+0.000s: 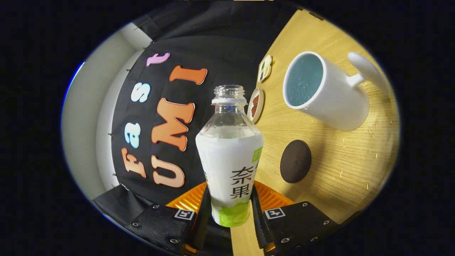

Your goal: Take the bottle from table, then pour the juice into the cup, finally place the bottle on the coaster

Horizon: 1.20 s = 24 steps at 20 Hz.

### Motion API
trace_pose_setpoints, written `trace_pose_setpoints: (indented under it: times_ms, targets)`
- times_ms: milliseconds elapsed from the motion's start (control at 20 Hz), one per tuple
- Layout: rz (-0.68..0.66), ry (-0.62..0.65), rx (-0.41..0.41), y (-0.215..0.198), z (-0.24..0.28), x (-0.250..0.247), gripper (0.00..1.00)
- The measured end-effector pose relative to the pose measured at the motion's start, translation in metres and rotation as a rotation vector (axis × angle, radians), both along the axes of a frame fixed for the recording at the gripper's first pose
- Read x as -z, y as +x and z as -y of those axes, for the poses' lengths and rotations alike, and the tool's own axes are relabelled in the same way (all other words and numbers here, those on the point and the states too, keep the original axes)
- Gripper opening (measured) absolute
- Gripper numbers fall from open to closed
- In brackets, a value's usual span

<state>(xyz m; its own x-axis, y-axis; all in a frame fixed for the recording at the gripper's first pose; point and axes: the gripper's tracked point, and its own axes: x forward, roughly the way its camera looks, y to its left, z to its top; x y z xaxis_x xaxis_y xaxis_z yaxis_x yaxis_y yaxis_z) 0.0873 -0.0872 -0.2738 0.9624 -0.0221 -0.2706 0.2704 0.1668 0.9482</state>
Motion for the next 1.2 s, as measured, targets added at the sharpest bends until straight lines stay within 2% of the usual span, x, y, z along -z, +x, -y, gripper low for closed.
trace_pose_setpoints:
  times_ms: [650,1200]
  targets:
    - [0.046,0.246,0.099,0.016,0.008,-0.017,0.57]
    - [0.051,0.299,0.136,0.017,0.019,-0.018,0.57]
